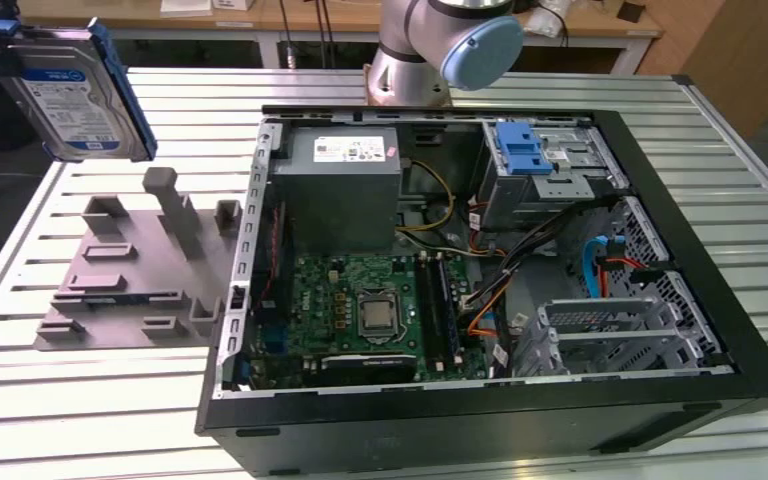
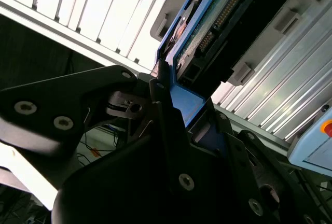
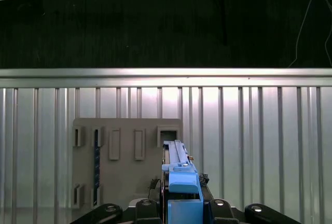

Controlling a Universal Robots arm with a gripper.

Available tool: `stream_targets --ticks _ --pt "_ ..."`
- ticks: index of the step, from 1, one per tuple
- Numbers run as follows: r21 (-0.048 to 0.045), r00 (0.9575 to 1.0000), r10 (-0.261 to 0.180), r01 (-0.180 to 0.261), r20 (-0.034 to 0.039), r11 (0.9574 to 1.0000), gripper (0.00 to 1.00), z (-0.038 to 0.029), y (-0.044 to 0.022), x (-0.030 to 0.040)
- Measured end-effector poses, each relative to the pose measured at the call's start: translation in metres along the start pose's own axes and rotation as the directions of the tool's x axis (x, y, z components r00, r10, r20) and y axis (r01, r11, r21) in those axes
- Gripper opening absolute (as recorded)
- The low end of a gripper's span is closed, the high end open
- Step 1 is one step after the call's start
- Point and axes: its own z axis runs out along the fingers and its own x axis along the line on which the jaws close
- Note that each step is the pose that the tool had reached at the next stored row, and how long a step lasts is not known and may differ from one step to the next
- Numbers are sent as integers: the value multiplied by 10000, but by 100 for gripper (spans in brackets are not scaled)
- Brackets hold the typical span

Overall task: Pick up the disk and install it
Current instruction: 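Pick up the disk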

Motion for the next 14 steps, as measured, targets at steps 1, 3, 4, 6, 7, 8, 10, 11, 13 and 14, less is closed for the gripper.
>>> stream_targets --ticks 1,3,4,6,7,8,10,11,13,14 --pt "0 10000 0 0 0 10000 36 -1 0 0" --pt "1 10000 0 0 1 10000 36 -4 1 0" --pt "1 10000 1 -1 1 10000 36 -6 1 0" --pt "-1 10000 0 0 0 10000 36 -13 0 0" --pt "0 10000 0 0 0 10000 36 -16 0 0" --pt "0 10000 0 0 1 10000 36 -20 1 -1" --pt "0 10000 0 0 1 10000 36 -27 1 -1" --pt "0 10000 0 0 0 10000 36 -31 1 -1" --pt "0 10000 0 0 1 10000 36 -38 1 -1" --pt "0 10000 0 0 1 10000 36 -41 1 -1"
